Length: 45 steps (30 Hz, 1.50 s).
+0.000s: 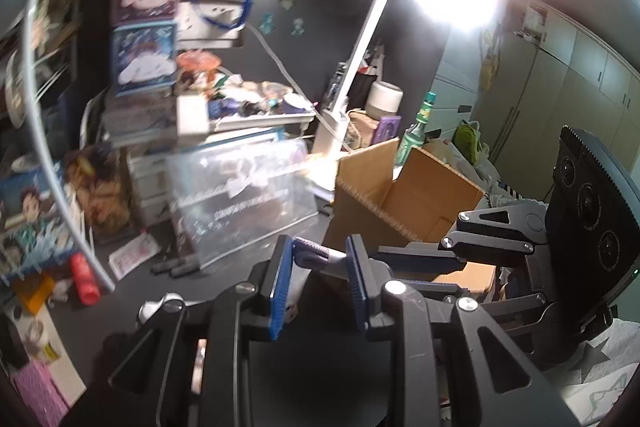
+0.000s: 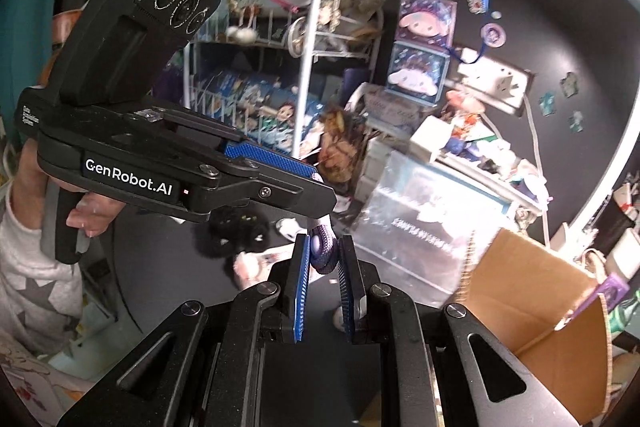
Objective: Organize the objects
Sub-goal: 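Carry the strap item into the cardboard box and open the right gripper, then move the right gripper back to the white ghost-shaped plush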
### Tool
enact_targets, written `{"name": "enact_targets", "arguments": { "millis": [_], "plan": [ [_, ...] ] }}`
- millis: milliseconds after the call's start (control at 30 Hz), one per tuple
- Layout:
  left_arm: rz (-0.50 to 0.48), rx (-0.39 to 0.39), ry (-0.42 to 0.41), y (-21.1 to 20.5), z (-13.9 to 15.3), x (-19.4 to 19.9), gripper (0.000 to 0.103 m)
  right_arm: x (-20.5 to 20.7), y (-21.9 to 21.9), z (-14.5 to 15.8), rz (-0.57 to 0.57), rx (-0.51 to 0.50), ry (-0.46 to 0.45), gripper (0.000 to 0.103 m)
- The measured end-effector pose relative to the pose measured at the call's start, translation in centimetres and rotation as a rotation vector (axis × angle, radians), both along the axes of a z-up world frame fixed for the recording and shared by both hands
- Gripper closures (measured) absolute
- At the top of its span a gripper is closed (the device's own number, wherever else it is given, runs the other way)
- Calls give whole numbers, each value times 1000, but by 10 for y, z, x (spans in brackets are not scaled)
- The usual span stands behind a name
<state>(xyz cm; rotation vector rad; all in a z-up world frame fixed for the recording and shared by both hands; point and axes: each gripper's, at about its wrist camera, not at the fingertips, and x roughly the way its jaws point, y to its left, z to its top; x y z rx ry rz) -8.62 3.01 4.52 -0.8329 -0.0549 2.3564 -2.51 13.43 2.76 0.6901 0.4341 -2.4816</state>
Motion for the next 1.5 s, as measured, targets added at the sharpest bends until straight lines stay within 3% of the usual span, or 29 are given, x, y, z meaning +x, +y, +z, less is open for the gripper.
{"name": "enact_targets", "arguments": {
  "millis": [400,800,867,933,967,1067,1133,1500],
  "plan": [
    [-124,-68,5,86,14,-35,78,-11,72,13,-128,-23,-1,93],
    [-187,-155,-55,148,-8,-62,77,-30,130,-4,-205,-44,-137,93],
    [-177,-181,-58,153,-12,-64,71,-33,136,-7,-213,-56,-167,92],
    [-172,-190,-57,156,-13,-65,57,-34,140,-9,-215,-48,-192,91],
    [-170,-192,-55,157,-13,-66,55,-33,142,-9,-220,-39,-190,89],
    [-164,-191,-47,156,-10,-66,45,-32,145,-9,-233,-25,-184,73],
    [-160,-185,-41,153,-8,-65,38,-32,147,-9,-237,-20,-181,73],
    [-89,-162,21,103,9,-43,30,-26,129,0,-214,-25,-154,73]
  ]
}}
